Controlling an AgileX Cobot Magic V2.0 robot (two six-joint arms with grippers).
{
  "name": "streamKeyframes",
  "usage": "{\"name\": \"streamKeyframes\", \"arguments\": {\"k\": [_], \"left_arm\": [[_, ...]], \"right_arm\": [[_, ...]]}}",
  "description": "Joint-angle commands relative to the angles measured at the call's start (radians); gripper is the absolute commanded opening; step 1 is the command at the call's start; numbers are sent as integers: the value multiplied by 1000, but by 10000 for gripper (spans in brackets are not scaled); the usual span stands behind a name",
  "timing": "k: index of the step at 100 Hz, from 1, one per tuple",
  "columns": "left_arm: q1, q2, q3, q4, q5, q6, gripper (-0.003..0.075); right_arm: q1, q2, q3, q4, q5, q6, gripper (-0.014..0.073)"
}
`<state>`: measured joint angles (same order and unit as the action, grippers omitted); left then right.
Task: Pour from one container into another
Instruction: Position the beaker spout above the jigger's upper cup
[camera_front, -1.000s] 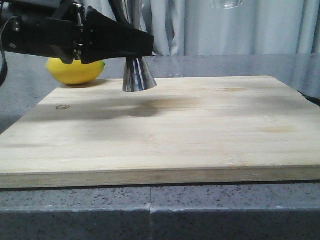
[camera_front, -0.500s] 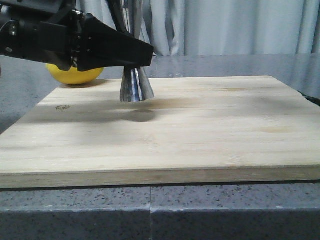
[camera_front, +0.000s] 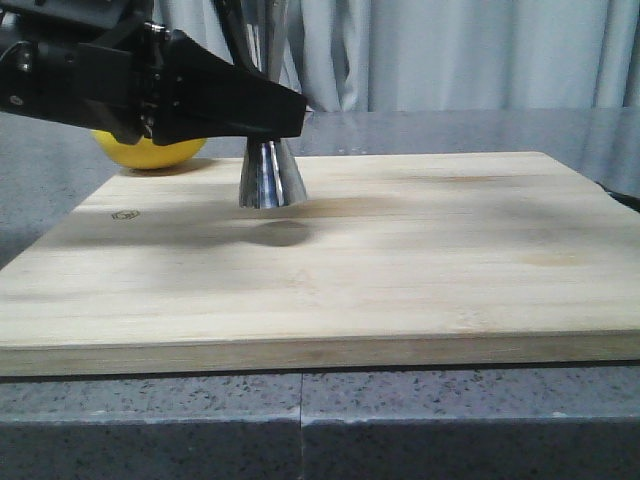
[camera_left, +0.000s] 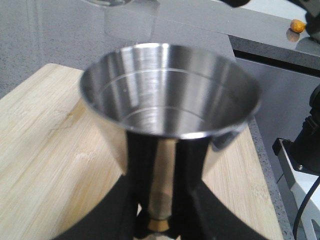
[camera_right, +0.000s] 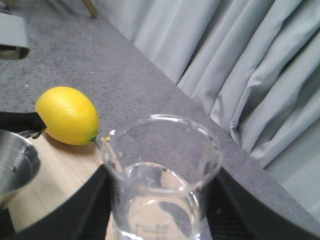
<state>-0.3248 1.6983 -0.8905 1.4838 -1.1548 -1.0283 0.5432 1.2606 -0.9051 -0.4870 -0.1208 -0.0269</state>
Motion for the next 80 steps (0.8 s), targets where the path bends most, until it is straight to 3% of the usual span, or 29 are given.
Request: {"name": "streamKeyframes", "arguments": {"k": [1, 80], "left_arm": [[-11, -47, -28, -32, -89, -10, -2], [-11, -47, -63, 16, -89, -42, -2]], "right_arm": [[14, -35, -60, -30, -38, -7, 142], [77, -35, -83, -167, 48, -7, 142]]}}
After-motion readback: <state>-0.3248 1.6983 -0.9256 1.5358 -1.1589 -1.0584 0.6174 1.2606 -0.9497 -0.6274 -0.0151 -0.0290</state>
